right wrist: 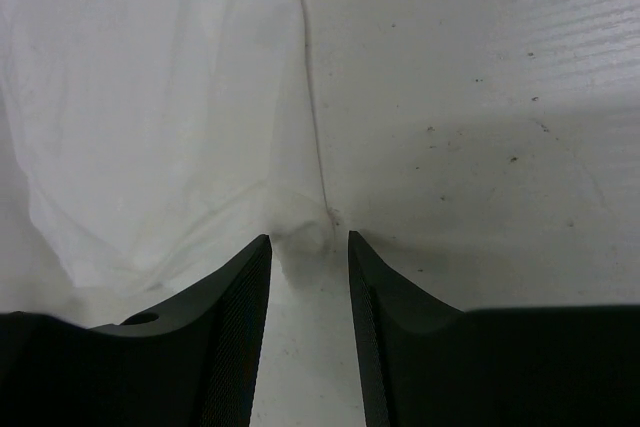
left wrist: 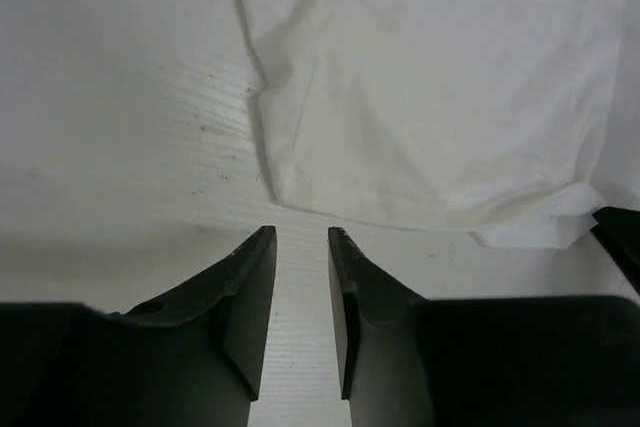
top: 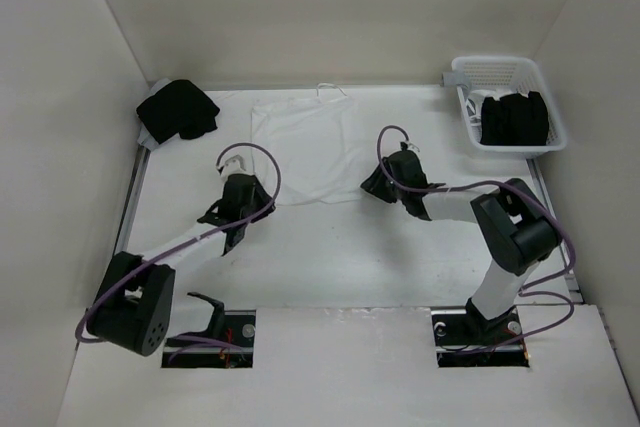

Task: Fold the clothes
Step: Flatten the tank top out

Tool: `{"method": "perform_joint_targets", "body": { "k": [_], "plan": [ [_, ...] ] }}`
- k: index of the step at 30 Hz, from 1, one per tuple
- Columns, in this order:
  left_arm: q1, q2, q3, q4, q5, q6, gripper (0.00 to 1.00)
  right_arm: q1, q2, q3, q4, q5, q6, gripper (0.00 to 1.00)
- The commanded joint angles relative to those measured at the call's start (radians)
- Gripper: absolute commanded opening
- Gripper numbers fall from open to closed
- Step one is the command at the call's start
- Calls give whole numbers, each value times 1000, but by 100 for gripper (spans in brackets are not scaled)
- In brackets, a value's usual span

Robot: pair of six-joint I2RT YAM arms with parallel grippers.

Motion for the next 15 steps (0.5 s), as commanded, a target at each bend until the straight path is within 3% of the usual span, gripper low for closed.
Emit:
{"method": "perform_joint_targets", "body": {
  "k": [1,11,15],
  "plan": [
    [-66,48,43,44,-118,74,29,7,-44,-16,42,31,2,41],
    [-99,198,95,93,-265,102,34,11,-53,-56,97,17,2,40],
    [-94,263,130,124,-261,102,34,11,-55,-66,111,17,10,40]
  ]
}}
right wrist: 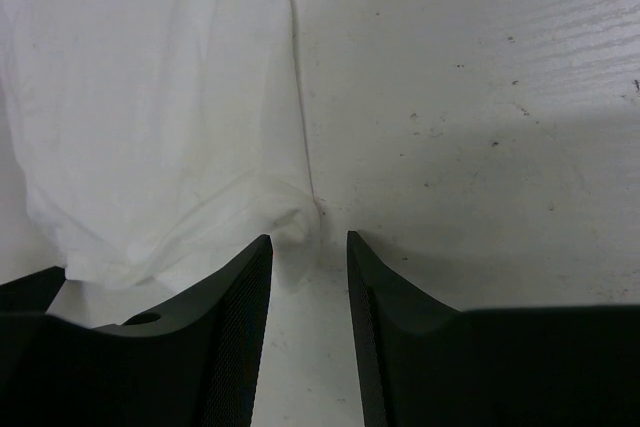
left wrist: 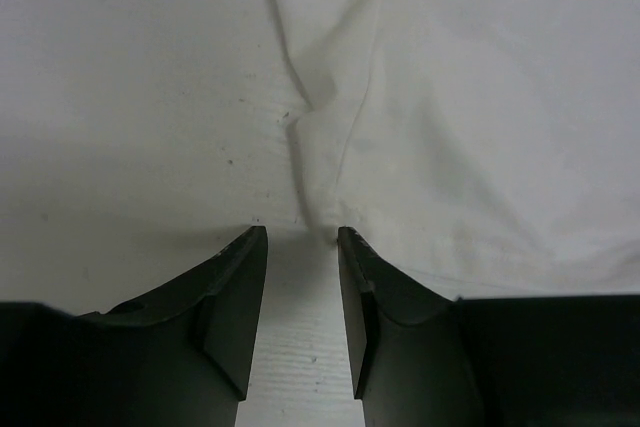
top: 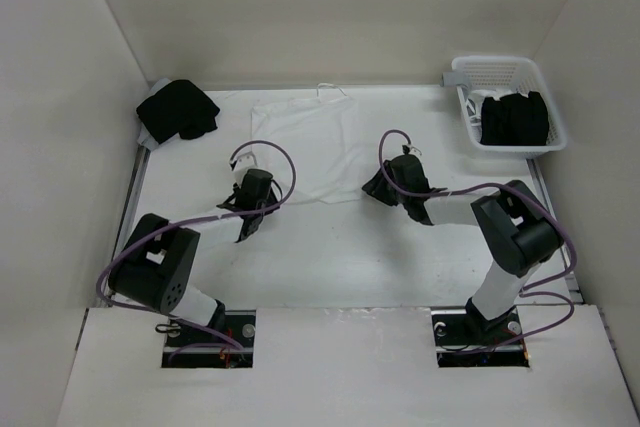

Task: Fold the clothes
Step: Flatten the tank top out

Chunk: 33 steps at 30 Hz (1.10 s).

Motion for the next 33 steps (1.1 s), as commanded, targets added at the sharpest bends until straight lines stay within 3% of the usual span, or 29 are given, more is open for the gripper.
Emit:
{"method": "perform_joint_targets", "body": {
  "k": [1,4,9,14,17,20,25,29,33],
  "plan": [
    [8,40,65,75,-36,18,33,7,-34,-10,55,10,8,40],
    [5,68,79,92,-32,18,32,7,-31,-13,58,12,12,40],
    [8,77,80,97,-6,12,17,7,-23,-17,72,9,18,40],
    [17,43,69,88,-6,3,8,7,-23,-15,73,6,19,39],
    [17,10,66,79,10,-13,5,4,-23,-3,75,-3,15,28],
    [17,-52,66,54,54,-40,2,7,-23,11,72,-5,2,11],
    [26,-211,46,-4,122,-91,1,21,-83,-6,64,46,-39,1],
    [53,-328,33,-65,171,-131,0,72,-213,-9,-35,104,-112,0],
    [101,-438,8,-150,206,-162,0,216,-341,64,-334,223,-275,1]
  ]
}}
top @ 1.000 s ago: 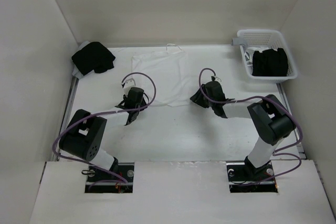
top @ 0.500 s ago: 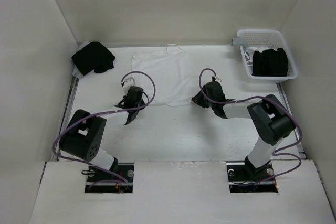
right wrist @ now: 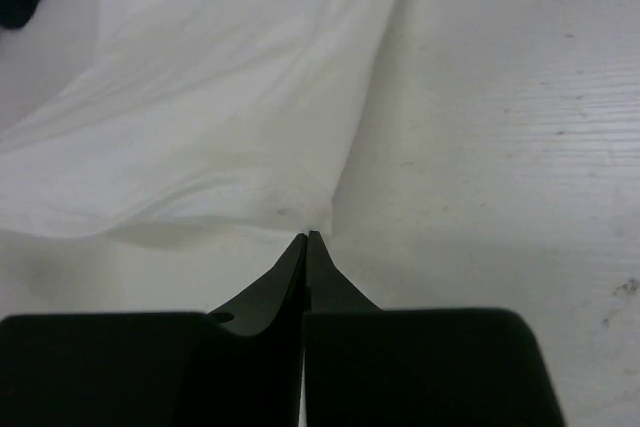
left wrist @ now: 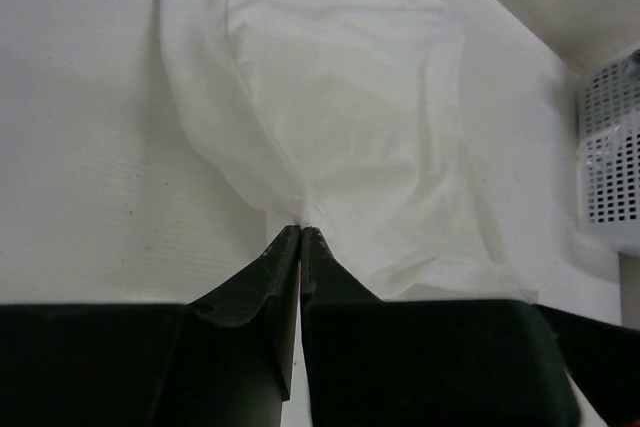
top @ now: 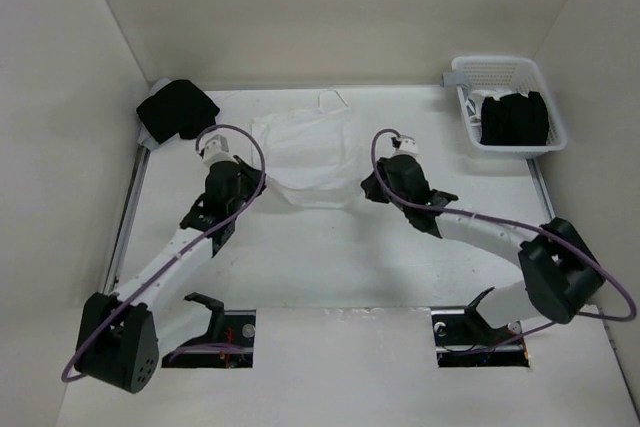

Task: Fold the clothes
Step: Flatten the tank top out

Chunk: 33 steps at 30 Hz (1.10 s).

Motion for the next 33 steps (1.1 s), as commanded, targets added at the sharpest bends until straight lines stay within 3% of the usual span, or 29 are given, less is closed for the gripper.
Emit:
{"method": "perform_joint_targets", "body": {
  "k": [1,3,4,6,9,13,16,18,20,23,27,31,33],
  "plan": [
    [43,-87,-40,-89,54,-47,0,147,-67,97,-276,124,-180,3],
    [72,-110,-61,-110,60,-52,0,242,-12,143,-417,161,-226,8],
    [92,-122,-74,-121,64,-56,0,295,17,151,-465,192,-236,16],
    [135,-140,-103,-130,84,-64,0,383,26,114,-467,253,-239,36],
    [193,-153,-138,-124,127,-78,1,440,-78,9,-368,273,-219,47],
    [218,-147,-149,-110,158,-86,1,289,-223,-134,-135,91,-90,36],
    [212,-148,-141,-109,159,-81,1,151,-178,-171,31,-76,3,12],
    [205,-147,-138,-103,159,-79,2,104,-91,-154,116,-118,40,6],
    [193,-145,-141,-94,159,-81,2,75,1,-122,171,-138,69,9],
    [184,-151,-154,-89,153,-81,2,60,152,-67,235,-165,129,31],
    [186,-159,-161,-89,159,-73,2,52,256,-68,315,-185,221,45],
    [173,-139,-161,-65,159,-76,2,34,350,-55,439,-213,296,43],
    [163,-134,-160,-57,153,-78,2,17,400,-4,438,-204,321,25]
  ]
}}
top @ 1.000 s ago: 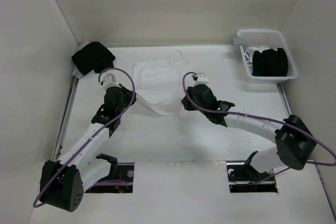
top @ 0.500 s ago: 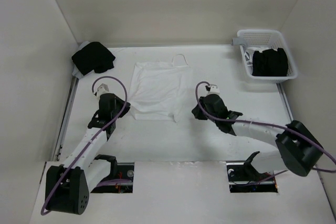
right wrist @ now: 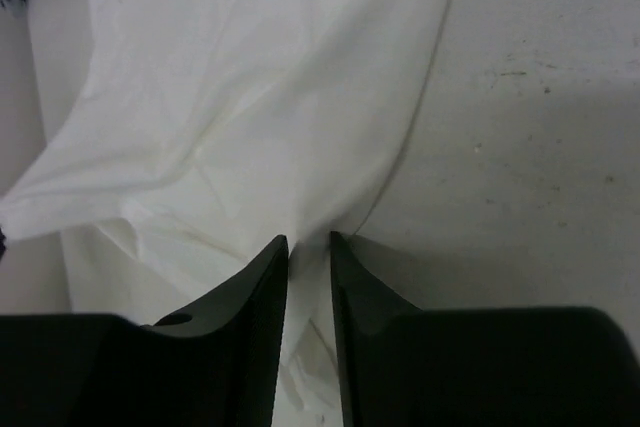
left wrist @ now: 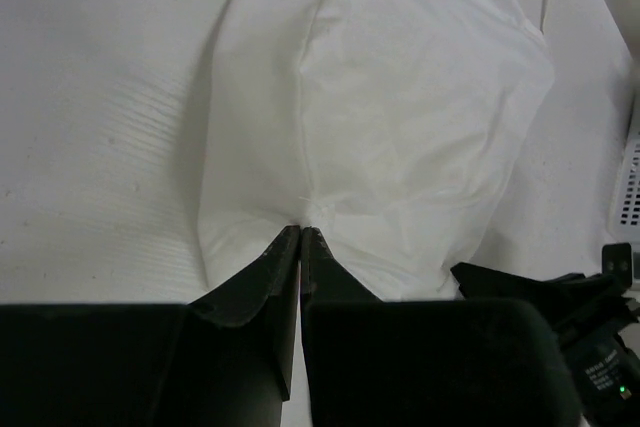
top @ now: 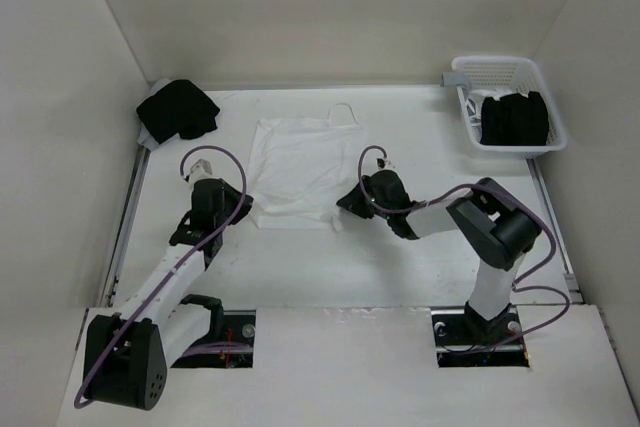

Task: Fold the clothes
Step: Flatten the tank top out

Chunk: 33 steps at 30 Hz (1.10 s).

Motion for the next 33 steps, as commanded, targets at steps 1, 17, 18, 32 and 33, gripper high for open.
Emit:
{"method": "perform_joint_targets", "body": {
  "k": [1,17,18,32,33],
  "plan": [
    [-20,0,-3,70,0,-4,2,-39,82,78,64,-7,85,12],
    [67,137,-44,228,-49,-18,1,359,-499,32,-609,343,-254,0],
    [72,141,-49,234,-50,-18,1,340,-519,27,-594,320,-254,0],
    [35,172,-37,264,-60,-49,1,10,-444,116,-415,238,-274,0],
    [26,171,-34,262,-63,-47,1,39,-450,122,-408,193,-268,0]
  ]
}}
